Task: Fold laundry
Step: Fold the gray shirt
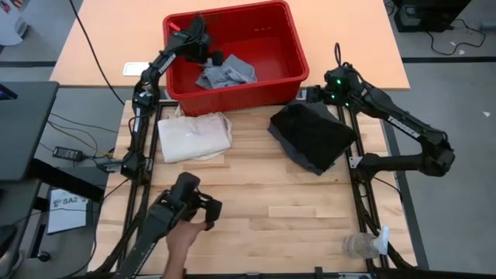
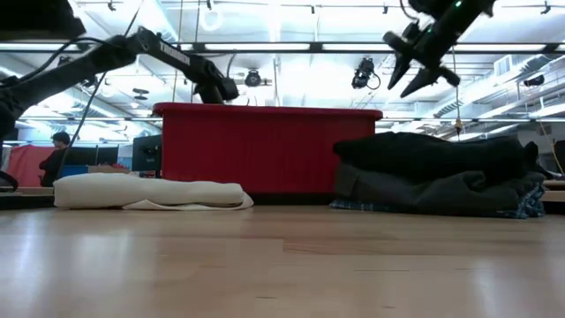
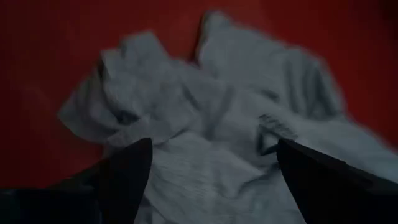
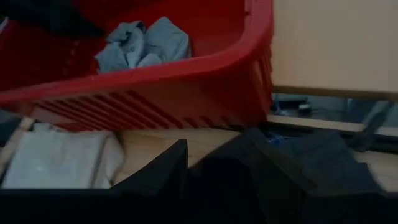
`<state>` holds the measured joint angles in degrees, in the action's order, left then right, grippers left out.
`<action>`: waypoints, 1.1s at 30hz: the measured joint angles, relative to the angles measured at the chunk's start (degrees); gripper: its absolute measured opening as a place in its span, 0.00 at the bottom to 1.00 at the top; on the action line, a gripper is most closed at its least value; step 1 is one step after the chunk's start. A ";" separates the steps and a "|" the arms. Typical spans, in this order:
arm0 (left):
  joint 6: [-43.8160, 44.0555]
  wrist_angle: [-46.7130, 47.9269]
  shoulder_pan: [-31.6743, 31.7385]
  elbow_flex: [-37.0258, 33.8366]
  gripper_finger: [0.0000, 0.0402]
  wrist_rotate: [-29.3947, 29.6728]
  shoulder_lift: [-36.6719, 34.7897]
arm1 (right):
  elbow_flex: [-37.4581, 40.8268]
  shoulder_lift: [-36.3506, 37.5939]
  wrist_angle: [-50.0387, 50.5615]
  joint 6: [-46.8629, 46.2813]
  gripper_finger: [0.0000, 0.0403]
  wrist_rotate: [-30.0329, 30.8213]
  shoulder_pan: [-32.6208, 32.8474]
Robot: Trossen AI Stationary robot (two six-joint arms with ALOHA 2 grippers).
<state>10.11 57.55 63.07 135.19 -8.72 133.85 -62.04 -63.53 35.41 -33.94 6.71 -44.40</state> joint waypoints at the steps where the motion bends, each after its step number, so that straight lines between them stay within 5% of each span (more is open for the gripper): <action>1: -0.57 0.66 -0.29 -0.11 0.87 0.10 0.77 | 0.00 -1.02 -1.07 -0.70 0.44 -0.87 -0.78; 7: -3.86 4.68 -1.32 -0.04 0.83 3.05 3.42 | 0.00 -6.87 -12.32 -4.86 0.44 -7.67 -4.45; 12: -7.28 5.77 -1.69 -0.32 0.70 7.53 5.85 | 0.00 -10.69 -18.96 -7.56 0.44 -12.69 -6.51; 22: -14.61 0.41 -1.59 -0.22 0.06 9.52 3.03 | -0.07 -13.07 -21.08 -9.48 0.44 -15.60 -8.75; 27: -19.05 -8.53 -1.24 -0.30 0.04 8.80 -1.95 | -0.07 -13.16 -21.05 -6.25 0.44 -15.00 -9.40; 33: -22.80 -26.09 -0.03 -0.10 0.03 4.45 -9.50 | -0.04 -13.24 -20.95 -0.48 0.44 -6.85 -8.51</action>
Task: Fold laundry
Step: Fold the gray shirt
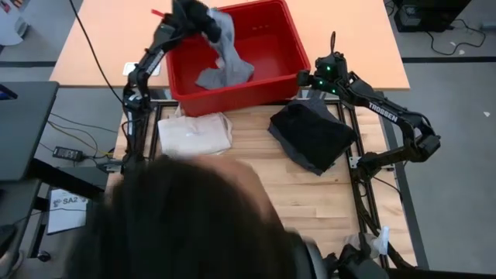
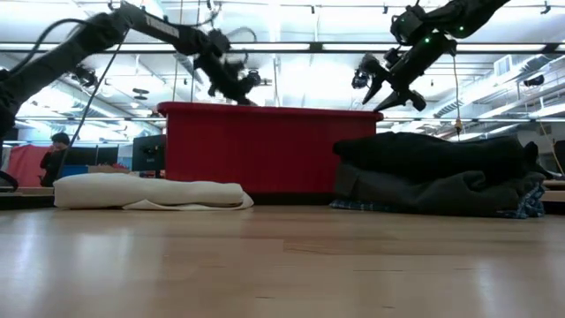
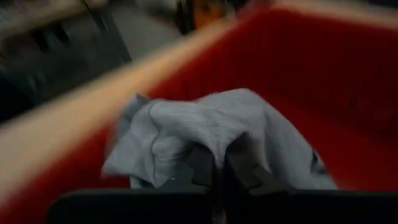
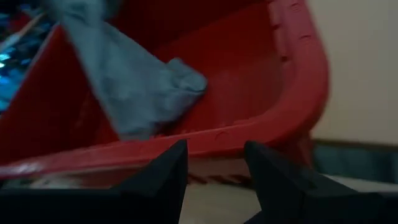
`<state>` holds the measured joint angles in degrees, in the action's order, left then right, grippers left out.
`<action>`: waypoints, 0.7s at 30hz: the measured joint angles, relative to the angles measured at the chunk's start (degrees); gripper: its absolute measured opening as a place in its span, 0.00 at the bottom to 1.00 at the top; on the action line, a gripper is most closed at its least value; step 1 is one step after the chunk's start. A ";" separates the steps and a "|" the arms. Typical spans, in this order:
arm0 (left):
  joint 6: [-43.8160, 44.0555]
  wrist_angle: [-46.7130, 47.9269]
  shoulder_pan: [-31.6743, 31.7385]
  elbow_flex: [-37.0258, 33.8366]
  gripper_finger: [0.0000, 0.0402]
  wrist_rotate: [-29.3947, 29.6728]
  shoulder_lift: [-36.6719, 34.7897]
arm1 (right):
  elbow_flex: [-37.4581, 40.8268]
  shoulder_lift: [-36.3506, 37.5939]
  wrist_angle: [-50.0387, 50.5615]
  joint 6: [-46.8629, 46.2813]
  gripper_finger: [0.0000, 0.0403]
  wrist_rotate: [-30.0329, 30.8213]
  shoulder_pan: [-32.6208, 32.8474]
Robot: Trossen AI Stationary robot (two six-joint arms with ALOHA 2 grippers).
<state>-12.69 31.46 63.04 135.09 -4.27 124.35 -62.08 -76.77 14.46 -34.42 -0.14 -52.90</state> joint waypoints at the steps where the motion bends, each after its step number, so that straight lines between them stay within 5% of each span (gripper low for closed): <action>1: 0.02 -2.67 0.26 0.00 0.03 0.02 -0.67 | 0.00 0.00 0.05 0.20 0.44 1.51 -0.02; 11: 6.20 -24.36 3.95 -0.06 0.03 -3.35 -5.47 | 0.15 -0.14 0.42 1.07 0.44 7.51 -0.42; 21: 17.92 -38.00 3.64 -0.13 0.03 -24.39 -9.59 | 0.16 -0.10 -0.83 1.07 0.44 4.98 -0.85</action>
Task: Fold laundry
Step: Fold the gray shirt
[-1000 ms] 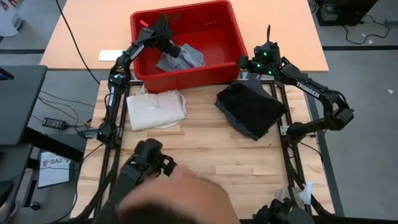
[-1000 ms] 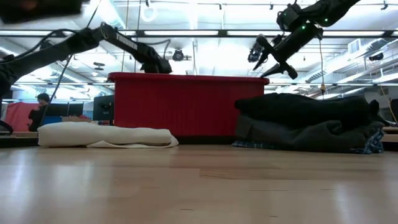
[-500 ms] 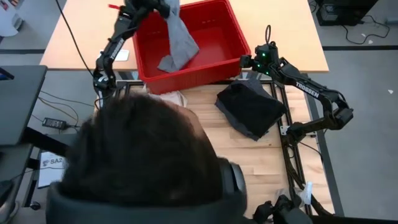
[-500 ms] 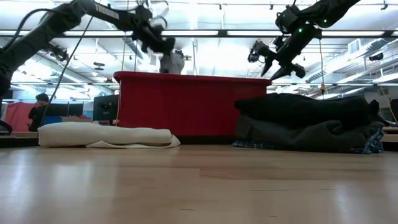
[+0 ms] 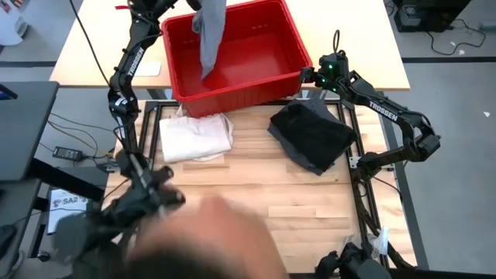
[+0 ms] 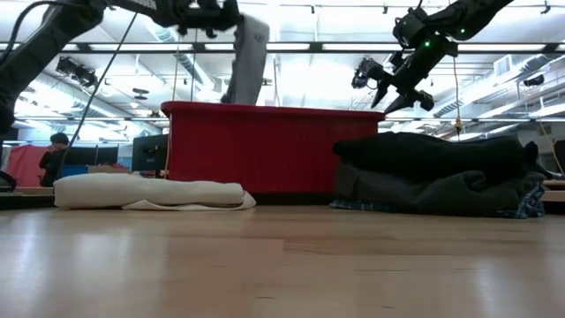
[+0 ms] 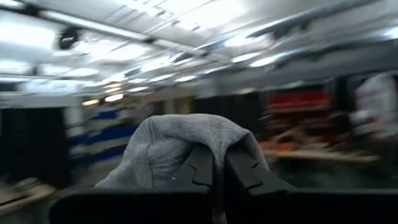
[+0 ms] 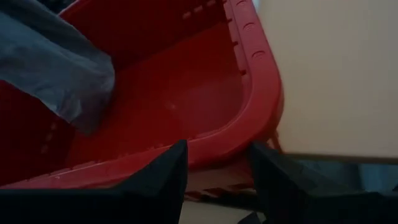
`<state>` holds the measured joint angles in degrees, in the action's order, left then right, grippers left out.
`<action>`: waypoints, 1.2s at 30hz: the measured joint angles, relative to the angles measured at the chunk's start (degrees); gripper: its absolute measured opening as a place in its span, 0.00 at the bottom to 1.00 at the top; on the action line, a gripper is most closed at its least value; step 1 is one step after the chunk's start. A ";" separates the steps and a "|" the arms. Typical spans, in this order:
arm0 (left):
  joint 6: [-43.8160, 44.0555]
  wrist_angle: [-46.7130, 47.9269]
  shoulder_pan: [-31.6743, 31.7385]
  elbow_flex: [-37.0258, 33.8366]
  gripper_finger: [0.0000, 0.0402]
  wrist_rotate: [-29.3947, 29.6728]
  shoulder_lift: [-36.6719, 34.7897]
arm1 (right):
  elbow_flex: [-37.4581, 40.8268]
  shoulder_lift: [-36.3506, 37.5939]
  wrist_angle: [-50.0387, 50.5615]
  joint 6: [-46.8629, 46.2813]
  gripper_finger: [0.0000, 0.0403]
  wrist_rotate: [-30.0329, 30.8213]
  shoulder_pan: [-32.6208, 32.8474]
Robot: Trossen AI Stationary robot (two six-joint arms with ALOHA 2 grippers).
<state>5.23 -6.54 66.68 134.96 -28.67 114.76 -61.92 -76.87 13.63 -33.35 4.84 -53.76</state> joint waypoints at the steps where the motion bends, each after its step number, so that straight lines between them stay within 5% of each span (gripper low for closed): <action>1: 2.11 -0.90 -0.03 -0.01 0.03 -2.26 -0.71 | -0.01 0.03 0.02 -0.63 0.44 -1.05 -0.05; 11: 16.22 -2.35 -7.39 0.02 0.03 -20.70 -10.17 | -0.01 0.14 -4.50 3.39 0.44 -14.29 1.21; 17: 13.48 -3.70 -16.85 0.15 0.03 -19.22 -18.11 | -0.05 2.16 -13.53 4.51 0.44 -21.84 2.05; 24: 16.66 -1.18 -31.28 0.06 0.03 -17.52 -21.98 | -0.07 8.59 -12.66 3.16 0.44 -33.00 5.22; 36: 9.94 24.79 -47.55 0.02 0.04 -16.42 -22.19 | -0.12 15.18 -1.54 -6.35 0.44 -32.02 19.97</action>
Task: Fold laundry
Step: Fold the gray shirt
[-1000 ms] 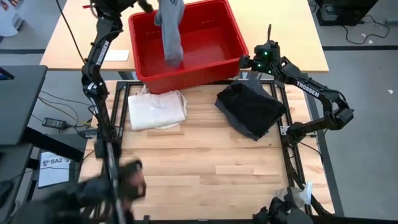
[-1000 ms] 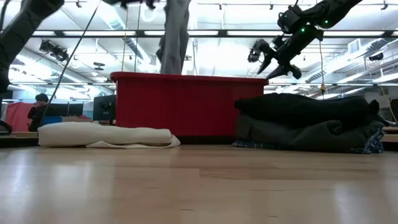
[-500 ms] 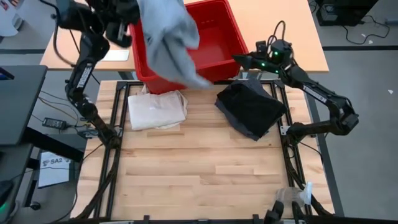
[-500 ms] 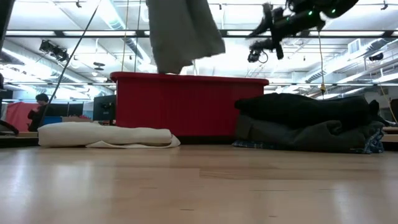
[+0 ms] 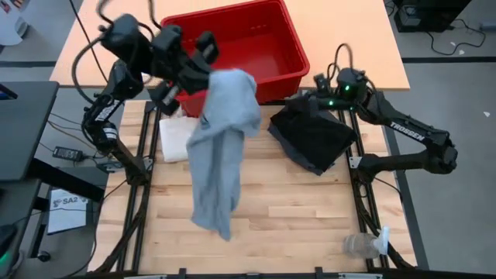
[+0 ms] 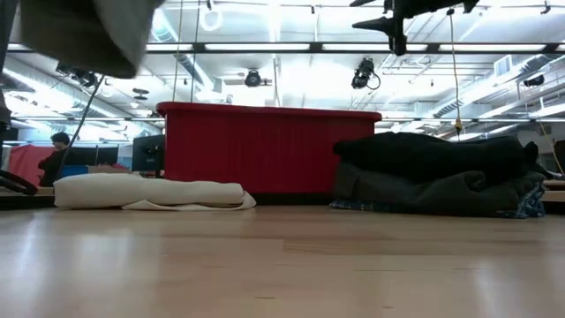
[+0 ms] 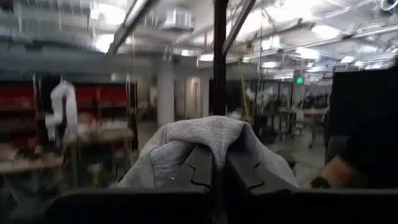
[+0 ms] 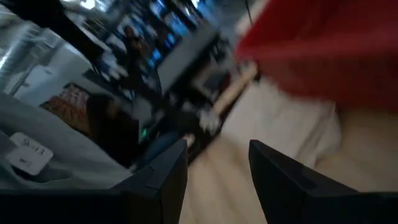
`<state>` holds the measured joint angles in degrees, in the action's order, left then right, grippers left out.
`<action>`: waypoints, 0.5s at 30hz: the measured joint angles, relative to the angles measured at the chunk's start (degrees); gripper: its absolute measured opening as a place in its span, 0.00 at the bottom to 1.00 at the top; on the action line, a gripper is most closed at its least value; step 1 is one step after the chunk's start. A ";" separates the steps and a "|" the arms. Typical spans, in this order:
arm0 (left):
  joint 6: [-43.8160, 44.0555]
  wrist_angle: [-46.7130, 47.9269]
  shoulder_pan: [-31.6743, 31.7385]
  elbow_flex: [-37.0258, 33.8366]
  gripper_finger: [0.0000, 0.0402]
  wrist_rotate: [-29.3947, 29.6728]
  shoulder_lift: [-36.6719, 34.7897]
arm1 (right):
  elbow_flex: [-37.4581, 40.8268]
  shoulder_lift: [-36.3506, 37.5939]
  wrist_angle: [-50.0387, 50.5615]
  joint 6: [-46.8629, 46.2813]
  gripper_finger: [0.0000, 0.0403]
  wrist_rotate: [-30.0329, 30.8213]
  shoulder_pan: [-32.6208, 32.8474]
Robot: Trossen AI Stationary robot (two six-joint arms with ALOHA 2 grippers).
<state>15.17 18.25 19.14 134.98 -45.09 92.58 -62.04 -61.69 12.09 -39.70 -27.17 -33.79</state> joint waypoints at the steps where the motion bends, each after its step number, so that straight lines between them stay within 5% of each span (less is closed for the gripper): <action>1: -0.63 2.33 -0.62 0.00 0.04 1.32 0.00 | 0.00 0.06 1.86 -1.37 0.44 1.05 2.14; 9: -6.48 16.71 -3.42 -0.07 0.04 13.94 -0.33 | 0.04 0.63 18.54 -1.66 0.44 17.49 23.55; 15: -5.99 15.18 -4.24 0.02 0.04 20.08 -1.46 | 0.04 0.91 17.50 6.76 0.44 34.15 42.27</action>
<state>9.18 33.43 14.90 135.00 -25.01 91.12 -62.00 -60.78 29.60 -32.93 6.98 8.48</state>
